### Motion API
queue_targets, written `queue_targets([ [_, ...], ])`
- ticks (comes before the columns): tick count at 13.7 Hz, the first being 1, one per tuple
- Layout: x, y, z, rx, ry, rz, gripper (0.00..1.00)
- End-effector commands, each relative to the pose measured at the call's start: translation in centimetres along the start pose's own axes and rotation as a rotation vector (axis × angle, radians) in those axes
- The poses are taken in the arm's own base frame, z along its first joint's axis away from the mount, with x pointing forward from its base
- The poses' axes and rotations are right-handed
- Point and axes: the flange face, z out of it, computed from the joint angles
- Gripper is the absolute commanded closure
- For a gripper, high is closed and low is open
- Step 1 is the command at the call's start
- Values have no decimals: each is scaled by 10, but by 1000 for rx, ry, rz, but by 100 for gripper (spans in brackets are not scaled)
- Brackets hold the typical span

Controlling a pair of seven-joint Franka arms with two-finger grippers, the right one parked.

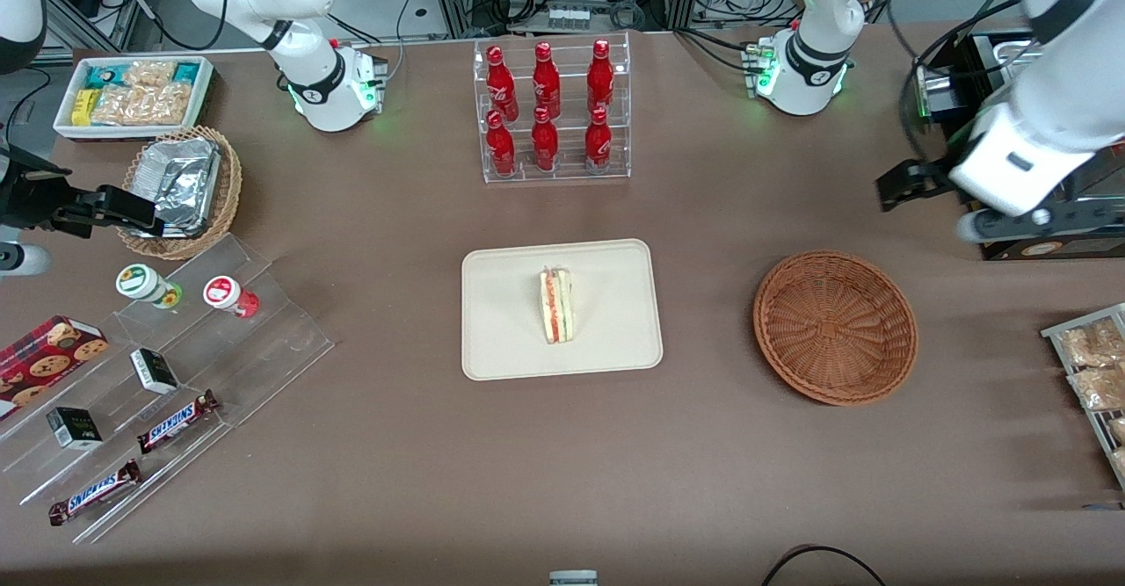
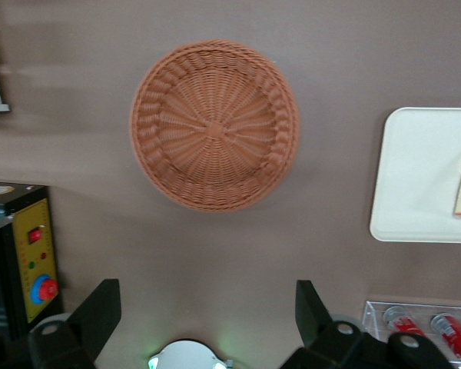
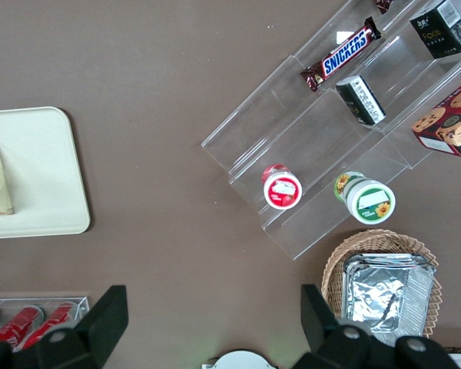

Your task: Place sandwich from basket to tray

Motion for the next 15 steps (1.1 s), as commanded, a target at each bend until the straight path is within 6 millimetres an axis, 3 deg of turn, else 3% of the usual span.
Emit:
queue_targets([
  [1,-3,-22,-2,-20,3,4,0],
  [5,2,-28,-9,-18,27,61,0],
  [7,5,-46,-14,-28,36,30,0],
  [15,15,-48,-12,-20,30,32,0],
])
